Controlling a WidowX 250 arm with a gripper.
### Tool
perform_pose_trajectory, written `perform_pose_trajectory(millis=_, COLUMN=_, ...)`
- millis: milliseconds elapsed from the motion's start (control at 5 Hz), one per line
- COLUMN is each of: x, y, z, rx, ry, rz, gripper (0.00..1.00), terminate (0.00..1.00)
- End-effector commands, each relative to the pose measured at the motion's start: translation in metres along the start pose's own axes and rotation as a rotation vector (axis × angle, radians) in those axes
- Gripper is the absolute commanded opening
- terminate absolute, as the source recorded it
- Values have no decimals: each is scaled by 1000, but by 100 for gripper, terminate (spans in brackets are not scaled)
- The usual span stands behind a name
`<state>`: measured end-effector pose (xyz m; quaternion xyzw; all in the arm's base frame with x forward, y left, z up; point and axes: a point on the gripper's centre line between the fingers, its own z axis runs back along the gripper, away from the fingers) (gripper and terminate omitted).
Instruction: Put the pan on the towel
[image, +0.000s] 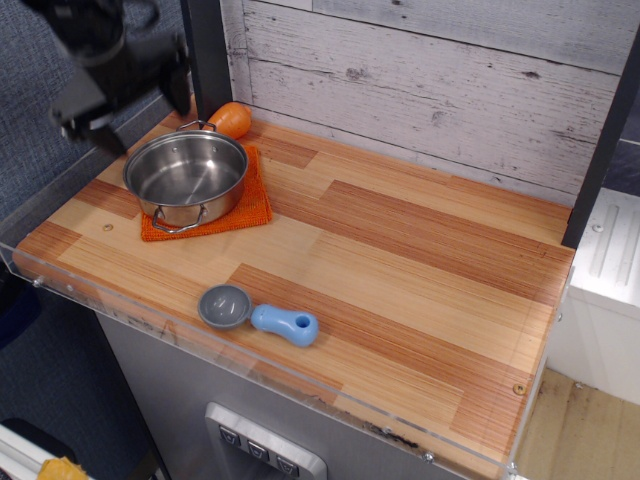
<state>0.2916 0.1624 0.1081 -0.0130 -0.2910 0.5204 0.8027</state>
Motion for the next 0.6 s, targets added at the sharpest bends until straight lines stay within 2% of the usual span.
perform_pose_trajectory(millis=0, x=16, y=2, z=35, rx=-73, ry=-83, rz=-4, gripper=100, terminate=0)
perform_pose_trajectory(millis=200, x=16, y=2, z=35, rx=-73, ry=-83, rz=-4, gripper=100, terminate=0)
perform_pose_trajectory(millis=400, x=16, y=2, z=35, rx=-73, ry=-83, rz=-4, gripper=100, terminate=100)
